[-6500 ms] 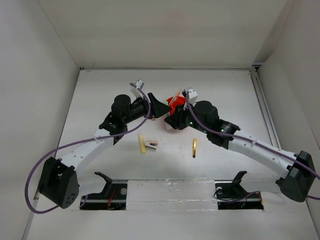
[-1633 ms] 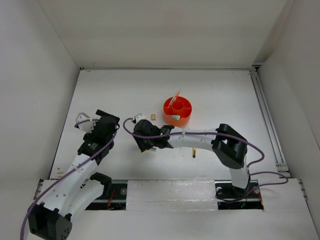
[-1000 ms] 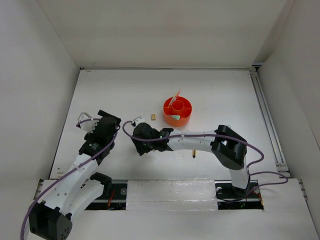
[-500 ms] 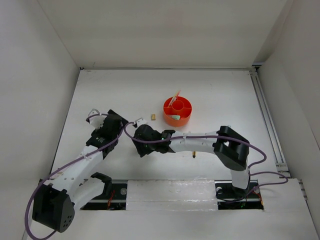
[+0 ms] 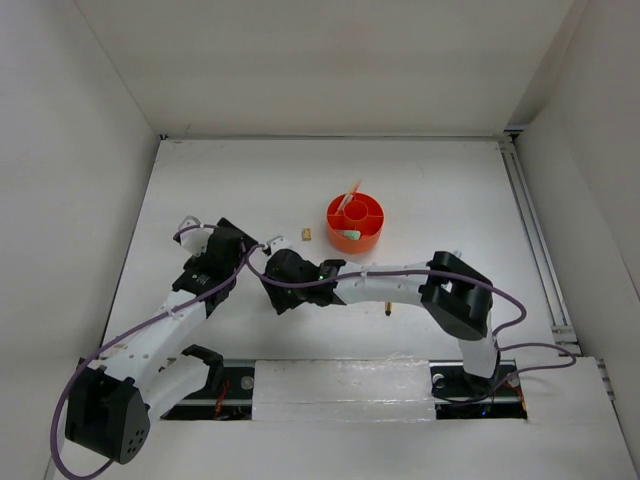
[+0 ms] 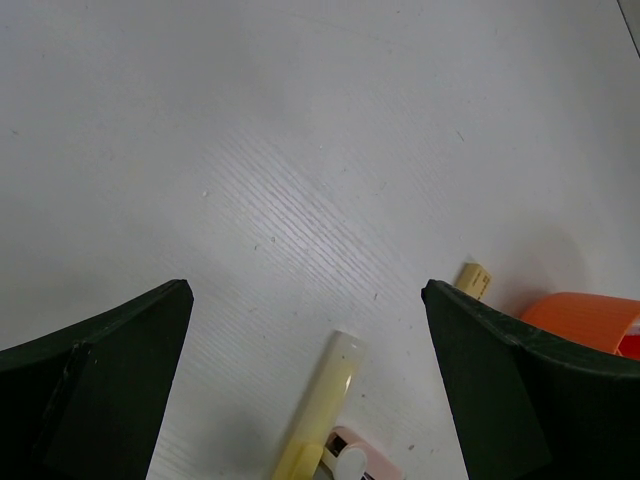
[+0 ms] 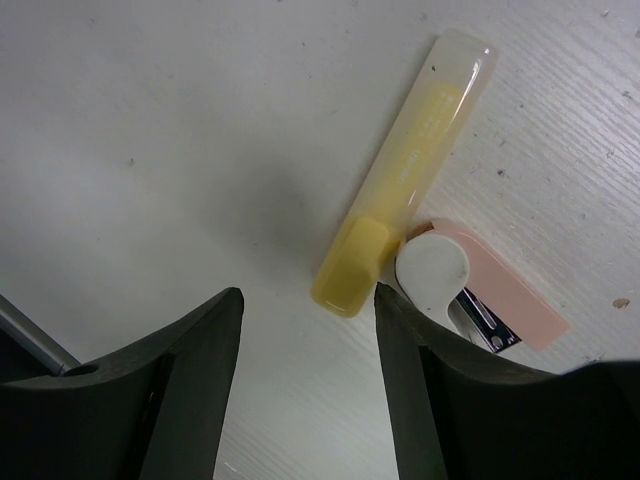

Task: Sort the stationery into containers
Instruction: Pick up the stationery from the center of the board.

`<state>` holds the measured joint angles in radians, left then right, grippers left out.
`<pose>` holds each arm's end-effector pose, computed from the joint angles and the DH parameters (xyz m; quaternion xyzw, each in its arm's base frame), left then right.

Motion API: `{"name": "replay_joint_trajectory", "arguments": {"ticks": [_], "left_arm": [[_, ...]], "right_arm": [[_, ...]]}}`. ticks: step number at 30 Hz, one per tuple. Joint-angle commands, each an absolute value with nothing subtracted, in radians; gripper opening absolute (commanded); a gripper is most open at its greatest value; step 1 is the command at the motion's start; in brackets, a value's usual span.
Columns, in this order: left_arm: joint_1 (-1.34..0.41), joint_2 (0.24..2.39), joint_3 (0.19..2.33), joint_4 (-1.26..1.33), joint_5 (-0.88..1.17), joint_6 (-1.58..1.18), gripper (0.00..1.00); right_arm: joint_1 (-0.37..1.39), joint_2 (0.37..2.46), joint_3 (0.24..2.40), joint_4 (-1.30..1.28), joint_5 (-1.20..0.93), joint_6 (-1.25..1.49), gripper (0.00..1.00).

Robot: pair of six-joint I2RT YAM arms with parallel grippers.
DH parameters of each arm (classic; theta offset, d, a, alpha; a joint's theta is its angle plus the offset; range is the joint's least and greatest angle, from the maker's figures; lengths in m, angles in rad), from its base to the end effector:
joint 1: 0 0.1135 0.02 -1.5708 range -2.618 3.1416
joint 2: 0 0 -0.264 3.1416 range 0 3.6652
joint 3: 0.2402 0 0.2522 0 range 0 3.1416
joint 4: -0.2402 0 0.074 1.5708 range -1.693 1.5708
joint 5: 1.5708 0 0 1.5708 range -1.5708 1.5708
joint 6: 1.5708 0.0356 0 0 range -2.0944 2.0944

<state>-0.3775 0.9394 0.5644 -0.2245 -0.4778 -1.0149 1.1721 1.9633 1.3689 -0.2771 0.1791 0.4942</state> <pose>0.1931 -0.0590 0.2331 -0.3741 0.7814 -0.1303 0.4822 0.1719 0.3917 0.1865 -0.2822 0.8927 0.1960 0.2917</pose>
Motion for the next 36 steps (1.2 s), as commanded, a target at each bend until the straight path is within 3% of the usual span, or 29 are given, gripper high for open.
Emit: {"name": "replay_joint_trajectory", "arguments": {"ticks": [1, 15, 18, 23, 29, 36], "left_arm": [[-0.376, 0.920, 0.551, -0.206, -0.480, -0.996, 1.00], [-0.376, 0.890, 0.551, -0.278, -0.546, -1.043, 1.00], [-0.376, 0.865, 0.551, -0.278, -0.546, -1.052, 1.00], [-0.376, 0.845, 0.551, -0.296, -0.564, -1.052, 1.00], [-0.376, 0.845, 0.551, -0.296, -0.565, -1.063, 1.00], [-0.376, 0.799, 0.532, -0.218, -0.419, -1.029, 1.00]], "right_arm": [[1.180, 1.988, 1.422, -0.252, 0.198, 0.502, 0.61], [1.180, 2.068, 1.462, -0.273, 0.265, 0.529, 0.60], [1.180, 2.092, 1.480, -0.297, 0.265, 0.538, 0.53], [1.180, 2.103, 1.480, -0.316, 0.275, 0.538, 0.26], [1.180, 2.103, 1.480, -0.312, 0.273, 0.538, 0.01], [1.171, 1.930, 1.333, -0.143, 0.285, 0.534, 0.00]]}}
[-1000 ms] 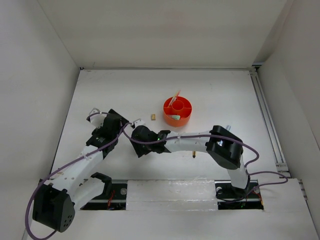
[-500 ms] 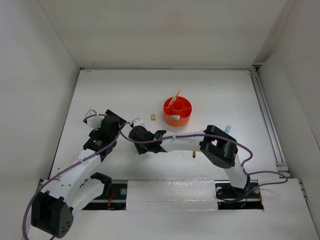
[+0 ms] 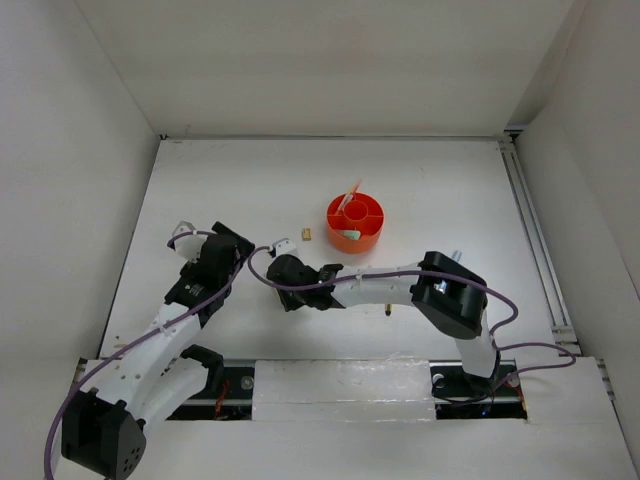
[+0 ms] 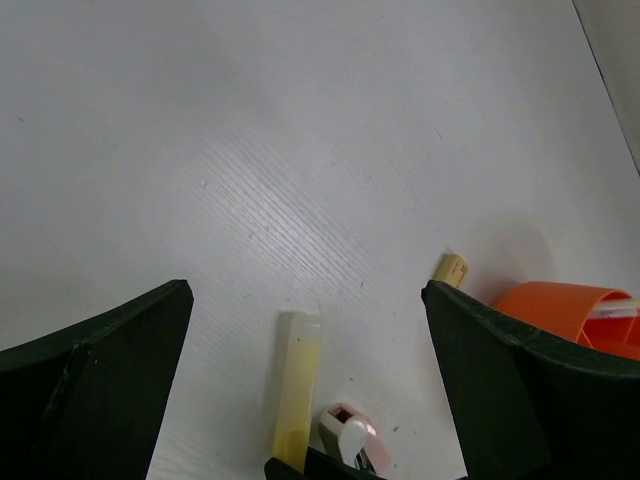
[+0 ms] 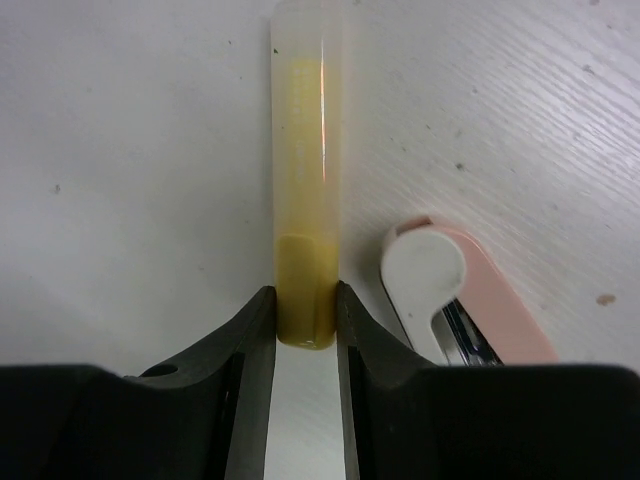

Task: Sort the stationery into containers
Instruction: Pick up the stationery from the center of the board.

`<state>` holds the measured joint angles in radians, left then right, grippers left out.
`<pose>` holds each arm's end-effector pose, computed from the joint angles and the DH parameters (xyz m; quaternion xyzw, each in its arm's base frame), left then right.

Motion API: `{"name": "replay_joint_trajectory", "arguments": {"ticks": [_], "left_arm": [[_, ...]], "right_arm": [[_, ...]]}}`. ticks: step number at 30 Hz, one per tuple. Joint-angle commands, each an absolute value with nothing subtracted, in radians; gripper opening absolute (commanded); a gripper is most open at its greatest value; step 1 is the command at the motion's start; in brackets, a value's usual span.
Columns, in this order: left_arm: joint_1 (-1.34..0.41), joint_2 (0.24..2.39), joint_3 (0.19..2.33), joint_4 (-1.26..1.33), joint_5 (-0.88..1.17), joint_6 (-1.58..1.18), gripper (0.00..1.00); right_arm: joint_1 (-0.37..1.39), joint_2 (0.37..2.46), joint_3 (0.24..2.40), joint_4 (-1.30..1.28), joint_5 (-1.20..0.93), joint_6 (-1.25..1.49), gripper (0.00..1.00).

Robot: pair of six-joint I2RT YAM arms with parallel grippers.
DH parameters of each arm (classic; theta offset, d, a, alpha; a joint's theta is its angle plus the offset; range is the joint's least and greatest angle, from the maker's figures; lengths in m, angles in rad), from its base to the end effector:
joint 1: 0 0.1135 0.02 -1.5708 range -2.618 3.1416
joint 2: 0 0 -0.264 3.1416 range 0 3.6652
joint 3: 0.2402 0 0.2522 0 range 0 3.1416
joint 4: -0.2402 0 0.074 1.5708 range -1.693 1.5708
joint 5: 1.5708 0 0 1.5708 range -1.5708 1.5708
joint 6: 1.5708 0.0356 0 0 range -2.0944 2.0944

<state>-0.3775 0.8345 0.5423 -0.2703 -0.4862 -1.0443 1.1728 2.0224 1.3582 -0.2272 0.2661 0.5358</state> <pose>0.1770 -0.0523 0.2398 -0.3880 0.7650 -0.1462 0.4928 0.1765 0.3957 0.1630 -0.2507 0.9014 0.1669 0.3112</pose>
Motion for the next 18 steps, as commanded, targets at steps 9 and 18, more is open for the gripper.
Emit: {"name": "replay_joint_trajectory", "arguments": {"ticks": [9, 18], "left_arm": [[-0.376, 0.713, 0.439, 0.040, -0.128, -0.920, 1.00], [-0.376, 0.764, 0.367, 0.349, 0.141, -0.887, 0.95]], "right_arm": [[1.126, 1.787, 1.283, -0.091, 0.265, 0.497, 0.00], [1.098, 1.677, 1.226, -0.017, 0.193, 0.476, 0.00]]}}
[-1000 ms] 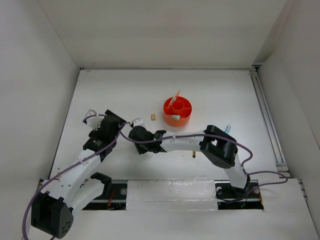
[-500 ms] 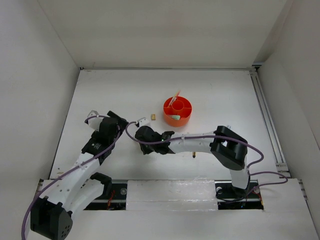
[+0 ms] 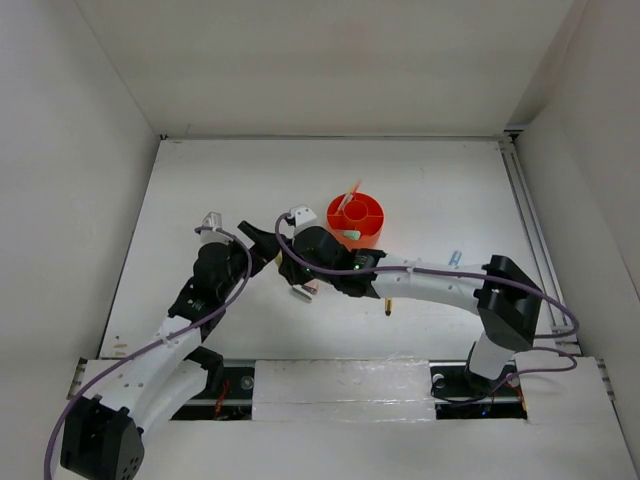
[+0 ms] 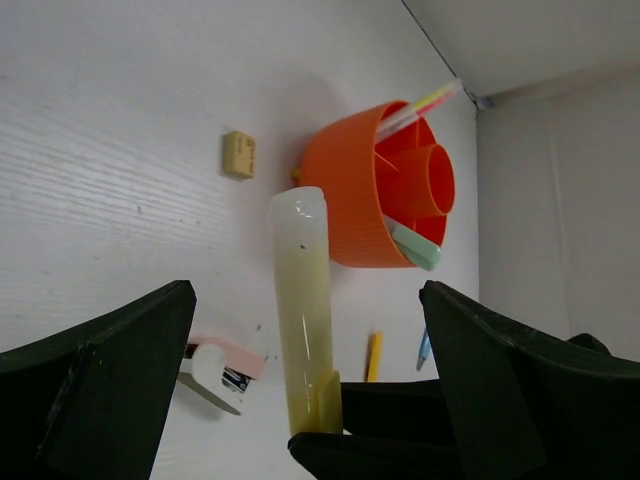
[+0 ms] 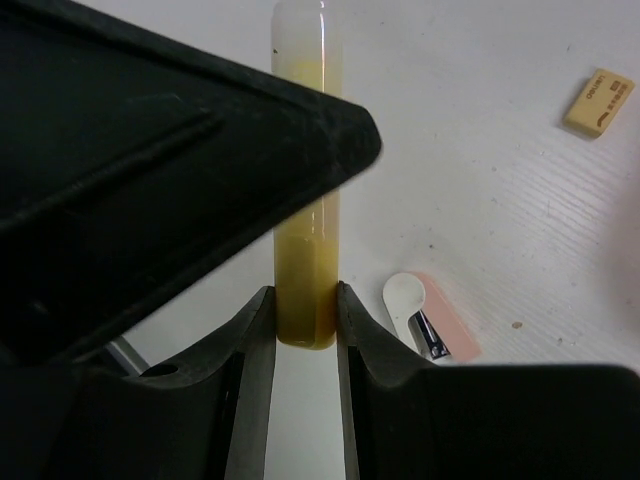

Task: Sort the stationery into containers
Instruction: Pick up the stationery from the center of the board.

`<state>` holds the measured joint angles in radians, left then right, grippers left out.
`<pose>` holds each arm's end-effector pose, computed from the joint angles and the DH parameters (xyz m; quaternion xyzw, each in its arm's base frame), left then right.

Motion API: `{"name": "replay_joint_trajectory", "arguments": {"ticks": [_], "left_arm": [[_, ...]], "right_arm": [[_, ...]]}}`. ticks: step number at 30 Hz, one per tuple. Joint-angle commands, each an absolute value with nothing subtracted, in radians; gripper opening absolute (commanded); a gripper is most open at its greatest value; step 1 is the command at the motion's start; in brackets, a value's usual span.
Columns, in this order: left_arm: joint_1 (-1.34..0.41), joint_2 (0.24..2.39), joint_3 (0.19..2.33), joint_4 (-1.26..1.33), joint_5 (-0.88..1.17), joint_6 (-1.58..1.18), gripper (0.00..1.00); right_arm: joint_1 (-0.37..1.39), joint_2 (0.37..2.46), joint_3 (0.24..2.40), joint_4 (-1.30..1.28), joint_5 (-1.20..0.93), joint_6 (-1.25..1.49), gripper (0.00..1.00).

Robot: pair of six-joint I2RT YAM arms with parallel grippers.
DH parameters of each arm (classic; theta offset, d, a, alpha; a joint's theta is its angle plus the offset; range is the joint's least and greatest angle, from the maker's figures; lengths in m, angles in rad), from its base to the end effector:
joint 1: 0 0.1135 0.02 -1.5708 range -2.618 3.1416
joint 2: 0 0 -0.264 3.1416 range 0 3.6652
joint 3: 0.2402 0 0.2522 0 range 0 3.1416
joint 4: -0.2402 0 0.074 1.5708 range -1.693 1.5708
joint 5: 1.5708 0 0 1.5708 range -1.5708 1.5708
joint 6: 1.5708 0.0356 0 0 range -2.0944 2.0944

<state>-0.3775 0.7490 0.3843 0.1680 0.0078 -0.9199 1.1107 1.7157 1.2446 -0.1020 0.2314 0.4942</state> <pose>0.1713 -0.0682 0.2405 -0.2047 0.7455 -0.3856 0.5036 0.1827 0.3502 0.2581 -0.2120 0.8479 0.2713 0.4031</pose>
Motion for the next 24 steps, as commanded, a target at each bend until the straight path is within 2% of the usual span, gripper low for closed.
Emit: {"name": "replay_joint_trajectory", "arguments": {"ticks": [1, 3, 8, 9, 12, 13, 16, 17, 19, 20, 21, 22, 24], "left_arm": [[-0.376, 0.764, 0.351, 0.374, 0.156, -0.887, 0.93], [-0.376, 0.764, 0.338, 0.425, 0.169, -0.887, 0.91], [-0.376, 0.764, 0.318, 0.460, 0.169, -0.887, 0.73], [-0.376, 0.755, 0.318, 0.460, 0.169, -0.887, 0.63], [-0.376, 0.736, 0.308, 0.472, 0.158, -0.878, 0.43], [-0.376, 0.736, 0.308, 0.472, 0.158, -0.877, 0.32], [-0.376, 0.736, 0.308, 0.472, 0.147, -0.856, 0.11], [-0.376, 0.736, 0.308, 0.472, 0.147, -0.856, 0.00], [-0.376, 0.765, 0.319, 0.489, 0.162, -0.824, 0.00], [-0.376, 0.778, 0.319, 0.506, 0.163, -0.812, 0.00], [-0.376, 0.790, 0.319, 0.549, 0.175, -0.796, 0.00], [-0.376, 0.804, 0.328, 0.578, 0.175, -0.757, 0.00], [-0.376, 0.868, 0.360, 0.635, 0.175, -0.717, 0.00]], "right_arm": [[1.098, 1.664, 1.226, -0.017, 0.183, 0.476, 0.00], [1.098, 1.654, 1.216, -0.017, 0.172, 0.476, 0.00], [1.098, 1.623, 1.189, 0.003, 0.161, 0.476, 0.00], [1.098, 1.623, 1.189, 0.003, 0.161, 0.476, 0.00], [1.098, 1.623, 1.180, 0.012, 0.161, 0.466, 0.00], [1.098, 1.623, 1.180, 0.012, 0.152, 0.466, 0.00], [1.098, 1.614, 1.170, 0.023, 0.152, 0.466, 0.00], [1.089, 1.614, 1.160, 0.023, 0.152, 0.466, 0.00], [1.089, 1.605, 1.160, 0.032, 0.143, 0.466, 0.02], [1.089, 1.592, 1.148, 0.032, 0.143, 0.457, 0.10], [1.078, 1.583, 1.147, 0.032, 0.143, 0.457, 0.36], [1.069, 1.557, 1.117, 0.032, 0.153, 0.457, 0.47], [1.060, 1.519, 1.082, 0.032, 0.207, 0.466, 0.58]]}}
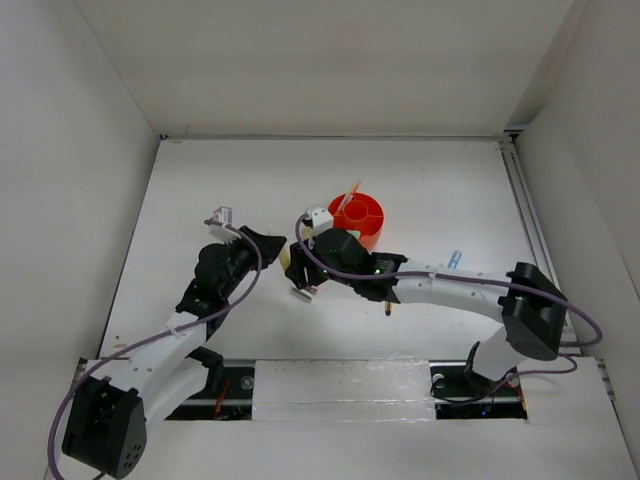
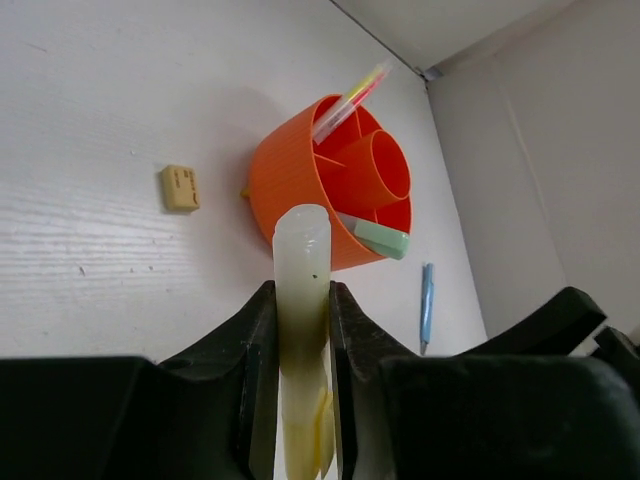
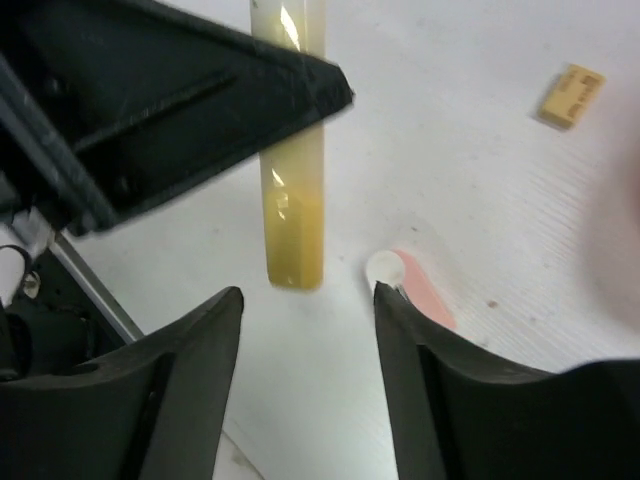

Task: Sort the stationery into containers
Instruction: Pick up the stationery from the center of the board, then place the stationery in the storage box.

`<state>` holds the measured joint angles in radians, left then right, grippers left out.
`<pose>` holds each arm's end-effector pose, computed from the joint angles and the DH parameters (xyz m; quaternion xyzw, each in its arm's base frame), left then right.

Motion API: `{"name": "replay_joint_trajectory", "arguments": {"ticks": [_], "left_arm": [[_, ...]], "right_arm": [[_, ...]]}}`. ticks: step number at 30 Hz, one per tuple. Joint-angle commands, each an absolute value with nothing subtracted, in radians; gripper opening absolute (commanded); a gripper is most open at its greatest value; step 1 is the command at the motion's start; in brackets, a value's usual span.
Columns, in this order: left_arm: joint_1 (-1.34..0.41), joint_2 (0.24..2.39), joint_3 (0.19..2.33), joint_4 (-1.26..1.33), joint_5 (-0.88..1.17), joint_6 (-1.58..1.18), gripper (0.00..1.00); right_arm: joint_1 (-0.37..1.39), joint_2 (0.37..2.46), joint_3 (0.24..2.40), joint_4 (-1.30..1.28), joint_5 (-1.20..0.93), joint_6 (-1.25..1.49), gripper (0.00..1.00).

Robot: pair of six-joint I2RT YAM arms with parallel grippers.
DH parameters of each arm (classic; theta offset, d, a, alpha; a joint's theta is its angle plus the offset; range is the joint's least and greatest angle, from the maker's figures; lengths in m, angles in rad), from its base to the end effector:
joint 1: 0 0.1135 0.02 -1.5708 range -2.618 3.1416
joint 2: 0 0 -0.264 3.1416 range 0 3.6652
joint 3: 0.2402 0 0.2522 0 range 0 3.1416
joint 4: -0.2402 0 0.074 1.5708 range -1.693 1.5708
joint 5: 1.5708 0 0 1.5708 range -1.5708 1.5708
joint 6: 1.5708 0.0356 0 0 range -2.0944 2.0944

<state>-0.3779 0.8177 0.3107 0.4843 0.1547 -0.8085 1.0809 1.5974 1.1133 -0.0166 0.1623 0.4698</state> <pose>0.1763 -0.0759 0.2371 -0.0995 0.7080 -0.4354 0.5470 0.1780 0.3216 0.2641 -0.2185 0.8301 0.3059 0.4118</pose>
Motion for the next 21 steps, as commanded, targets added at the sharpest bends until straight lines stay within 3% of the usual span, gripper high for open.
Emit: {"name": "replay_joint_trajectory", "arguments": {"ticks": [1, 7, 12, 21], "left_arm": [[-0.376, 0.896, 0.382, 0.646, 0.166, -0.695, 0.00], [-0.463, 1.172, 0.645, 0.703, 0.137, -0.513, 0.00], [-0.624, 1.360, 0.845, 0.742, -0.041, -0.356, 0.00], [-0.784, 1.554, 0.842, 1.025, -0.227, -0.032, 0.00]], "right_arm": [[1.049, 1.496, 1.040, 0.032, 0.230, 0.466, 0.62], [1.014, 1.261, 0.945, -0.104, 0.403, 0.476, 0.65], [0.962, 1.079, 0.872, -0.196, 0.454, 0.476, 0.69], [0.897, 0.870, 0.810, -0.291, 0.445, 0.476, 0.70]]}}
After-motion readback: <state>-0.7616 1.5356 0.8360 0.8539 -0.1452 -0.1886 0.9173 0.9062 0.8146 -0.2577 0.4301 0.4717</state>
